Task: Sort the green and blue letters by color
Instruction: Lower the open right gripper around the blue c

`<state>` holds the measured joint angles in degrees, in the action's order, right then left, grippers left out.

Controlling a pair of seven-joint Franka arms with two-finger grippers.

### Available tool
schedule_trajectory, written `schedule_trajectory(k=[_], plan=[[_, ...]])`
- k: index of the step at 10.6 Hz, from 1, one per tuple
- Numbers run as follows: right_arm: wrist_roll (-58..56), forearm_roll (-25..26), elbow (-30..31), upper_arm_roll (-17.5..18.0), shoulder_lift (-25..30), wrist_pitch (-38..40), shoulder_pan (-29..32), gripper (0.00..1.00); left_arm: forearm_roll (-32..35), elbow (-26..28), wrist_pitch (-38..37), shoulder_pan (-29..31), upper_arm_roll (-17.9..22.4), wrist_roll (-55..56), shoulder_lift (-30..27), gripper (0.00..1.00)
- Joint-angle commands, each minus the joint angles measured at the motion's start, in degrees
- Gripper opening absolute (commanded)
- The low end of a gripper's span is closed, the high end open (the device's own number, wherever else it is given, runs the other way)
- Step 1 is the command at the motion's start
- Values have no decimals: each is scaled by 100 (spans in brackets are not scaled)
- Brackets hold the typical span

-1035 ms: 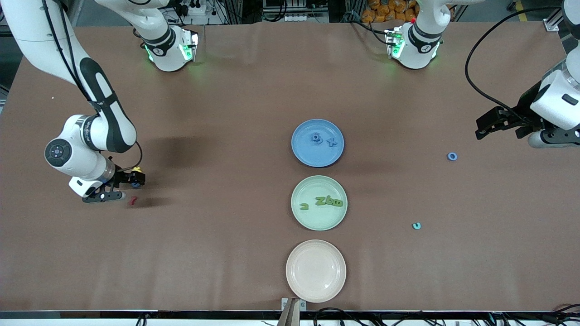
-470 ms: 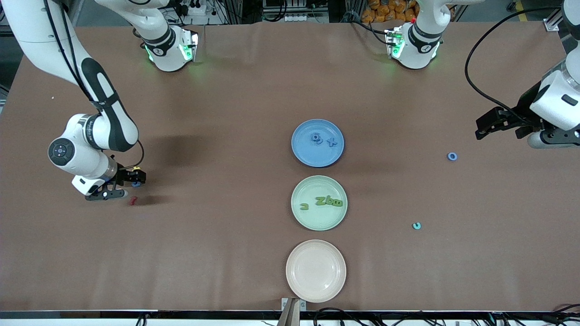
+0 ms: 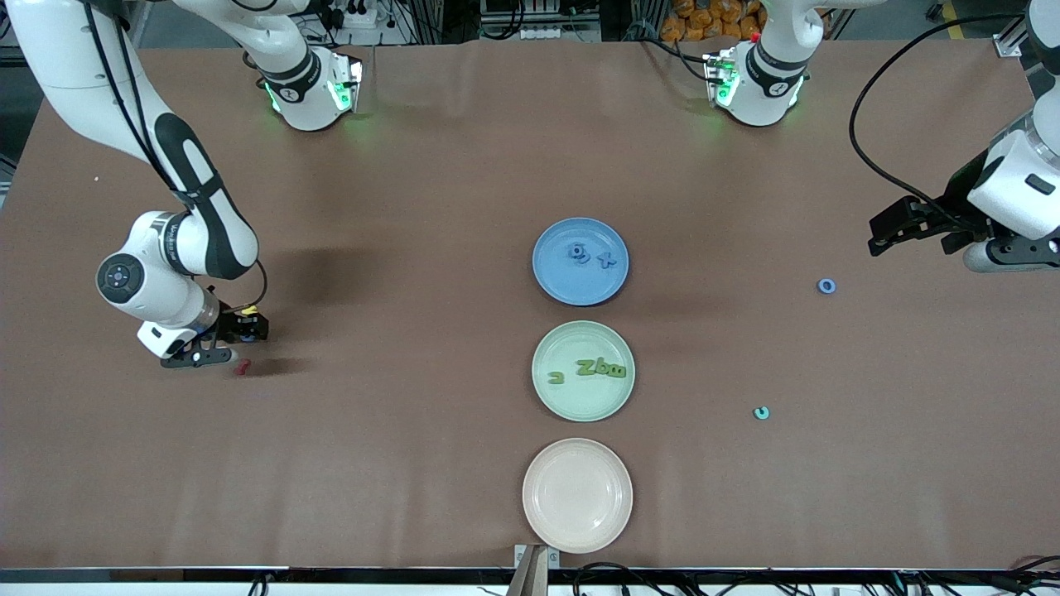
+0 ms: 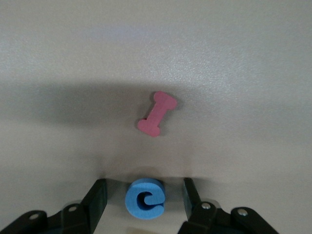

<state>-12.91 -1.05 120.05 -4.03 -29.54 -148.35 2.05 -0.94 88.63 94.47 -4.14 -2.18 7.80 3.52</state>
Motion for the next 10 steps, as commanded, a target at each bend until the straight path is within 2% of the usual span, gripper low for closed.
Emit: schedule_trajectory(k=[1,10], plan=[[8,-88,54,96,1,-107,85,59,-99,-110,-95,36,7,-164,69,100],[25,-97,151,96,168,-19,173,58,-108,-110,-86,36,60,-173,87,100]])
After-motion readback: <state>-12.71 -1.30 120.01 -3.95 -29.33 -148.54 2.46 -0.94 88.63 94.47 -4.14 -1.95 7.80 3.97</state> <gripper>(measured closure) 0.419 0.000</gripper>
